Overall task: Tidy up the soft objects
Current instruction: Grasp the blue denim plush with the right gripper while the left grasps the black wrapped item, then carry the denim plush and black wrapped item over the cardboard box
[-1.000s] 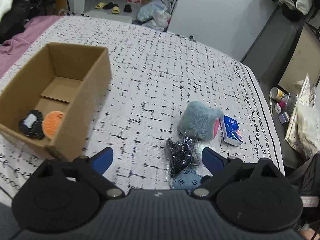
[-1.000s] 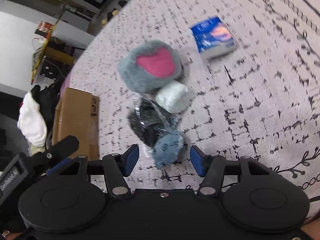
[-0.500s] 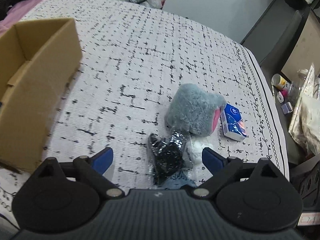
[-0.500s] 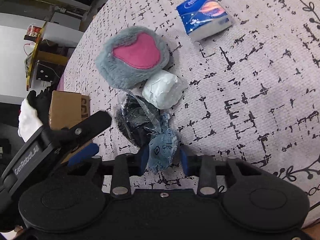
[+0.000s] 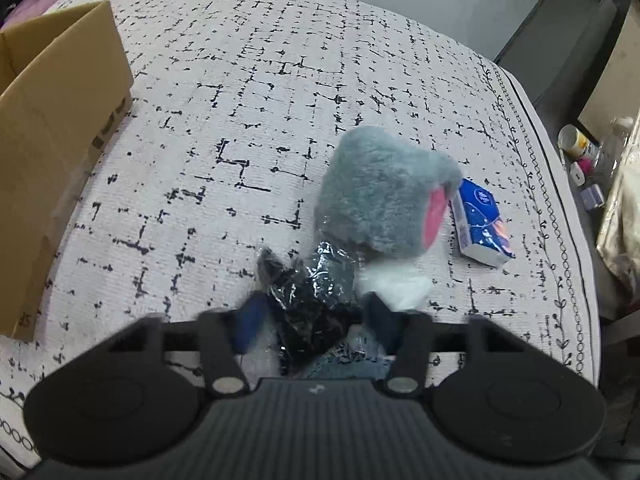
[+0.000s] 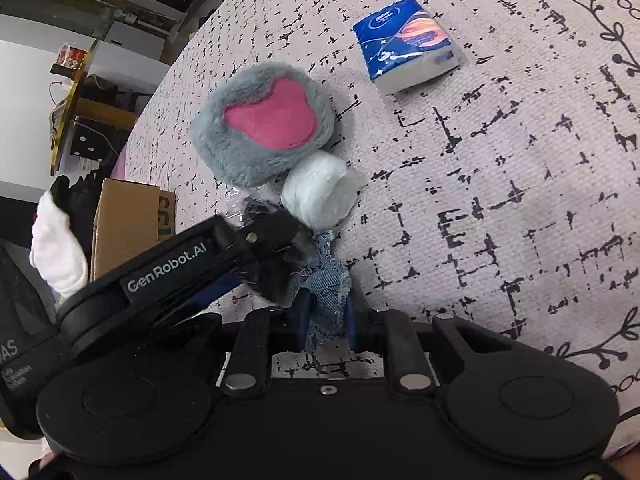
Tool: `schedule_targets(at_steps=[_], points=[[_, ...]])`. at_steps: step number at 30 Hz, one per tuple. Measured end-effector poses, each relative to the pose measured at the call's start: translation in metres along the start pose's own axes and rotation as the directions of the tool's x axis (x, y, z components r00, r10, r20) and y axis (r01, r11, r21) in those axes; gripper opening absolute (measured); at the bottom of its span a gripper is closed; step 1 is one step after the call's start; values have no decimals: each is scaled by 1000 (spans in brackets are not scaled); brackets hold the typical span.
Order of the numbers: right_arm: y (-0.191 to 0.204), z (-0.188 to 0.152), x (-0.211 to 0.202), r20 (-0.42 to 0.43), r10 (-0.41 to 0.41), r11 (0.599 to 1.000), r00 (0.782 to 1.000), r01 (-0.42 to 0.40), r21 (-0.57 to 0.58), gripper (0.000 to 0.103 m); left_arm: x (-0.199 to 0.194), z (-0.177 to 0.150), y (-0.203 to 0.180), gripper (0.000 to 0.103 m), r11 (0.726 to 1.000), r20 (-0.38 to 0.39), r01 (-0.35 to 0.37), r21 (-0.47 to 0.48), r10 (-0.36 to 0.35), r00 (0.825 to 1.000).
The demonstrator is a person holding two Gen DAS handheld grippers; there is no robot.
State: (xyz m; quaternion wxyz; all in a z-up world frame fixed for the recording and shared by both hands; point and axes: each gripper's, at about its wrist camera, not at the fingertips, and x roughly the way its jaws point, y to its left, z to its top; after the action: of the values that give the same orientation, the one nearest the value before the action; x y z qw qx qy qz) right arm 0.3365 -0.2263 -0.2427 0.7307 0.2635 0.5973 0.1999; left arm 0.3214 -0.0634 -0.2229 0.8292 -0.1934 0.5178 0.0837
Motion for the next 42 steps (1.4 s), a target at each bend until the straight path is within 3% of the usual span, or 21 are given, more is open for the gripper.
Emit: schedule_targets(at_steps=[3, 10, 17, 32, 42], points=[[2, -2, -4, 14, -1, 1000, 1000, 1, -9, 16, -10, -1, 3, 41, 1000, 7, -9, -14, 9, 1000], [17, -9, -15, 47, 0, 998, 999, 3, -61, 15, -39, -2, 21, 41, 999, 16, 2, -40, -1, 1000], [39, -15, -33, 103, 50, 988, 993, -34, -151, 14, -69, -2, 40, 41, 998, 36, 22, -58, -20, 999], [95, -32, -42, 176, 27, 971, 984, 17, -239, 14, -131, 8, 84, 41, 995, 142, 52, -88, -39, 989], [144, -35, -40, 182, 49, 960, 982, 4, -281, 14, -159, 23, 124, 41, 989, 205, 65, -133, -36, 978]])
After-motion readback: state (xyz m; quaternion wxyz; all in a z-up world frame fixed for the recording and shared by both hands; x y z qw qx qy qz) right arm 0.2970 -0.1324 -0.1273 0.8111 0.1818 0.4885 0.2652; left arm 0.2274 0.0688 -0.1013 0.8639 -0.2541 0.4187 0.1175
